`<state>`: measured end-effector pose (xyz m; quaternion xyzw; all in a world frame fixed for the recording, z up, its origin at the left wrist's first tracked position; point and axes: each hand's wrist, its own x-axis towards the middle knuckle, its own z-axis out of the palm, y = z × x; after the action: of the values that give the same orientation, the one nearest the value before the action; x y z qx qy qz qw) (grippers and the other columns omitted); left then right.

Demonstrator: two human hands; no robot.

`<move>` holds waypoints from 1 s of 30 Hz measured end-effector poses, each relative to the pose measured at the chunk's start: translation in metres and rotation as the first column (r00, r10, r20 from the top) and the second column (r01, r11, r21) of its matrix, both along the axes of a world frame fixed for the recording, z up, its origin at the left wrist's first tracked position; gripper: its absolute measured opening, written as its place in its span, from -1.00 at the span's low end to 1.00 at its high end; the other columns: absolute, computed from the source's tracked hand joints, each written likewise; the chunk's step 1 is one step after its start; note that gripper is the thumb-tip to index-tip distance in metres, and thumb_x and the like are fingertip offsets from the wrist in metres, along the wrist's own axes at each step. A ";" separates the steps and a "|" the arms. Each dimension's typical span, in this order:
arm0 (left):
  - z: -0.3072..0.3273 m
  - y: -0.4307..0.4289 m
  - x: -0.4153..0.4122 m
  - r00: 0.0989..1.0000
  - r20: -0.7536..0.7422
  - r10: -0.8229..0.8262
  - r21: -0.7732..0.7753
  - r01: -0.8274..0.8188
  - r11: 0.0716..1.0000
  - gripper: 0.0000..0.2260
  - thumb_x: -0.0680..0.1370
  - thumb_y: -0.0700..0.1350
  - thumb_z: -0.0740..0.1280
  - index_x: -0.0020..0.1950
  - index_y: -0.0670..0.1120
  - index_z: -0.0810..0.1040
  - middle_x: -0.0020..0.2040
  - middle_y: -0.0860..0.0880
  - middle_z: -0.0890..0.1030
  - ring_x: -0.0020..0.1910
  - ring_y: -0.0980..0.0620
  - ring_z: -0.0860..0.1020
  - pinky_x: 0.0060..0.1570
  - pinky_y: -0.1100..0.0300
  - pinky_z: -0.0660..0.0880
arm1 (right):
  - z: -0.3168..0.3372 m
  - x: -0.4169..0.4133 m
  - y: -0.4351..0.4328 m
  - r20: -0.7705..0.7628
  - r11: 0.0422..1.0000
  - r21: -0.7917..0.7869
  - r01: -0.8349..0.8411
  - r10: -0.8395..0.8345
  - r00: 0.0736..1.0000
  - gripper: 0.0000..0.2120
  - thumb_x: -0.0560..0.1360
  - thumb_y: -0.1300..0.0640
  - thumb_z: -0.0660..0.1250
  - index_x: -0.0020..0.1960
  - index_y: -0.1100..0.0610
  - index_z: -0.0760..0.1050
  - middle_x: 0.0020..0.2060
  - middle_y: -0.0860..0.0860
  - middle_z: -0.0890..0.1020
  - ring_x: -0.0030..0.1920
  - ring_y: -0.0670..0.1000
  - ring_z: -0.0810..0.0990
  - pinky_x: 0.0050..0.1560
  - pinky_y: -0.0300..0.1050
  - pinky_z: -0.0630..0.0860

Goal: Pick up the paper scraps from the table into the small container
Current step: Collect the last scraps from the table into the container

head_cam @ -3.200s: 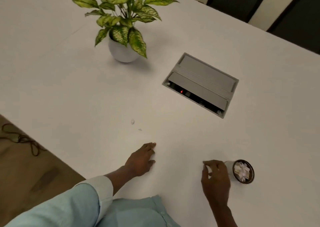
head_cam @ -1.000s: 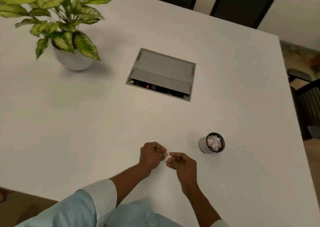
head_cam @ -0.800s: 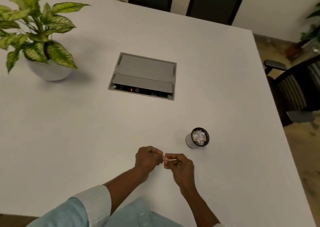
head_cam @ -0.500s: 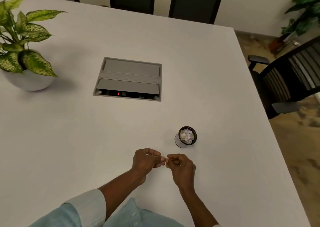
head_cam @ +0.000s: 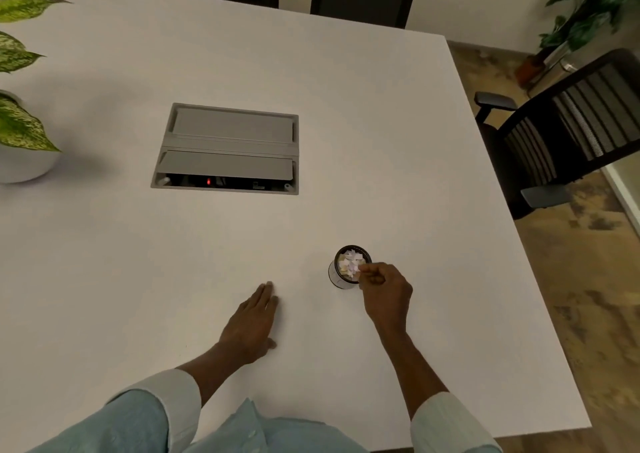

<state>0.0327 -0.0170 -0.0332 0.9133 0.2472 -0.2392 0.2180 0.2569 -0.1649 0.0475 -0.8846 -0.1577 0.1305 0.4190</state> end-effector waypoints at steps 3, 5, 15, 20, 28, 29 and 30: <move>-0.009 0.003 -0.010 0.998 -0.037 -0.059 0.025 0.060 0.998 0.04 0.51 0.01 0.52 0.66 -0.18 -0.19 0.64 -0.14 -0.38 0.64 -0.11 -0.33 0.63 0.03 -0.04 | -0.003 0.014 0.009 0.103 0.998 -0.043 -0.048 0.052 0.993 -0.89 0.41 0.26 0.56 -0.12 0.09 0.70 -0.18 -0.03 0.70 -0.24 -0.08 0.68 -0.09 -0.08 0.64; -0.011 0.003 -0.014 0.997 -0.035 -0.073 0.030 0.074 0.997 0.07 0.51 -0.01 0.52 0.65 -0.17 -0.26 0.62 -0.14 -0.43 0.62 -0.12 -0.38 0.64 0.04 -0.11 | -0.006 0.020 0.013 0.147 0.994 -0.077 -0.084 0.094 0.985 -0.84 0.39 0.31 0.55 -0.12 0.08 0.70 -0.16 -0.03 0.69 -0.25 -0.09 0.66 -0.12 -0.17 0.61; -0.009 -0.005 -0.012 0.996 -0.056 -0.063 0.027 0.065 0.998 0.07 0.53 -0.08 0.48 0.62 -0.18 -0.36 0.58 -0.19 -0.48 0.58 -0.21 -0.43 0.65 -0.05 -0.15 | -0.011 0.029 0.020 0.241 0.967 -0.171 -0.190 0.228 0.943 -0.83 0.50 0.35 0.41 -0.03 0.13 0.68 -0.08 0.01 0.70 -0.12 0.04 0.68 -0.06 -0.04 0.61; -0.009 -0.006 -0.011 0.997 -0.054 -0.056 0.022 0.058 0.998 0.08 0.53 -0.08 0.49 0.62 -0.19 -0.37 0.58 -0.18 -0.49 0.58 -0.21 -0.42 0.65 -0.07 -0.13 | -0.021 0.007 0.001 0.289 0.922 -0.288 -0.259 0.341 0.894 -0.75 0.53 0.27 0.37 0.18 0.08 0.64 0.13 0.00 0.68 0.11 0.08 0.64 0.10 -0.01 0.59; -0.007 -0.007 -0.010 0.996 -0.071 -0.062 0.026 0.064 0.998 0.06 0.55 -0.07 0.46 0.60 -0.20 -0.40 0.58 -0.20 -0.49 0.58 -0.22 -0.44 0.65 -0.08 -0.14 | -0.050 -0.003 -0.015 0.223 0.675 -0.605 -0.423 0.653 0.723 -0.49 0.70 -0.11 -0.03 0.57 0.05 0.30 0.56 0.00 0.35 0.61 -0.07 0.20 0.63 0.12 -0.06; -0.006 -0.006 -0.010 0.996 -0.072 -0.058 0.019 0.059 0.998 0.07 0.55 -0.08 0.46 0.60 -0.19 -0.40 0.57 -0.19 -0.50 0.58 -0.21 -0.44 0.65 -0.07 -0.15 | -0.052 -0.003 -0.014 0.220 0.659 -0.625 -0.419 0.664 0.715 -0.49 0.70 -0.10 -0.04 0.57 0.05 0.30 0.56 0.01 0.36 0.61 -0.05 0.19 0.63 0.14 -0.06; -0.006 -0.006 -0.010 0.996 -0.073 -0.054 0.013 0.055 0.998 0.07 0.55 -0.08 0.47 0.60 -0.19 -0.40 0.57 -0.18 -0.50 0.58 -0.20 -0.44 0.65 -0.06 -0.16 | -0.052 -0.003 -0.013 0.225 0.646 -0.642 -0.412 0.673 0.704 -0.50 0.70 -0.10 -0.04 0.56 0.05 0.31 0.54 0.01 0.38 0.61 -0.03 0.20 0.63 0.15 -0.05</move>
<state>0.0225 -0.0227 -0.0390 0.9120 0.2319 -0.2762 0.1952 0.2542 -0.1780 -0.0050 -0.8772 -0.4706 0.0866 0.0391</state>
